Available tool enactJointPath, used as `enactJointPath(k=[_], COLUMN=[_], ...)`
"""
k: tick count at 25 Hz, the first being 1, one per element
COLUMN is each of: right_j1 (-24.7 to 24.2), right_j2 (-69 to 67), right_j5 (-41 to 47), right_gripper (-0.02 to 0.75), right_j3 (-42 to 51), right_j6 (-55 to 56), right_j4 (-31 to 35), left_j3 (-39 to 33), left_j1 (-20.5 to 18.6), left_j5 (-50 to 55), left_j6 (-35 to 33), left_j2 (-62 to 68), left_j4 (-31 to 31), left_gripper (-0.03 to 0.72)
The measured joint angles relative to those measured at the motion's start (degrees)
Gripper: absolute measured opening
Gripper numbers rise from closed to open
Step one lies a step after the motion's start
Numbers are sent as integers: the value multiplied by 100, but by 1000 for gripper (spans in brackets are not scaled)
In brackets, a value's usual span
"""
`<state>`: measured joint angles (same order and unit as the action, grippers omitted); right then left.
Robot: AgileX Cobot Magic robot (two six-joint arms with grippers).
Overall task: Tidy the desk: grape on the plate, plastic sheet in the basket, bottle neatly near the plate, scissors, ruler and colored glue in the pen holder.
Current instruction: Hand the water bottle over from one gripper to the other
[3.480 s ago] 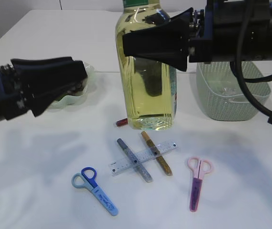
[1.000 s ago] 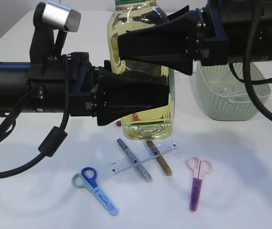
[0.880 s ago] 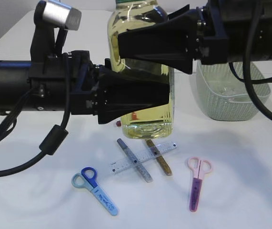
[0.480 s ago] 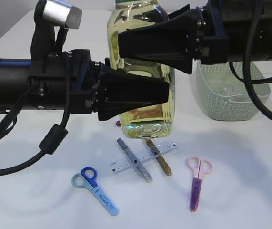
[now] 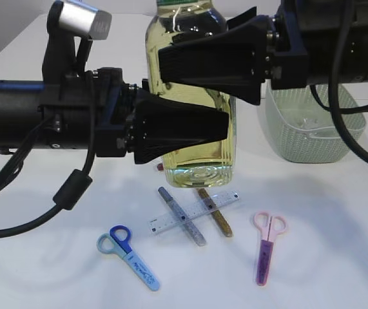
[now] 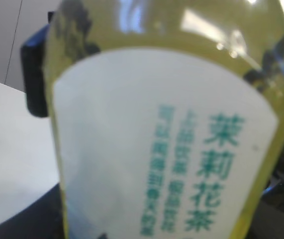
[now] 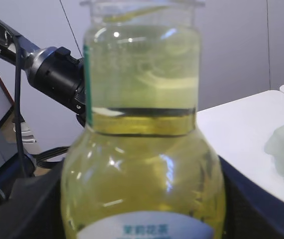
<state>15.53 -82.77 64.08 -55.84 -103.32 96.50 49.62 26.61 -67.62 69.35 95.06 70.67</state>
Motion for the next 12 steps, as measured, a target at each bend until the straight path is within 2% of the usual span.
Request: enactJointPath(k=[12], right_j1=[25], right_j2=[0], right_j5=[-470], right_gripper=[601], right_j3=[-50], right_j6=[418], right_j4=[-370], left_j3=[0], left_j1=[-61], left_j5=[236], left_j6=[-231], left_j2=[67], left_j4=[35], left_gripper=[432])
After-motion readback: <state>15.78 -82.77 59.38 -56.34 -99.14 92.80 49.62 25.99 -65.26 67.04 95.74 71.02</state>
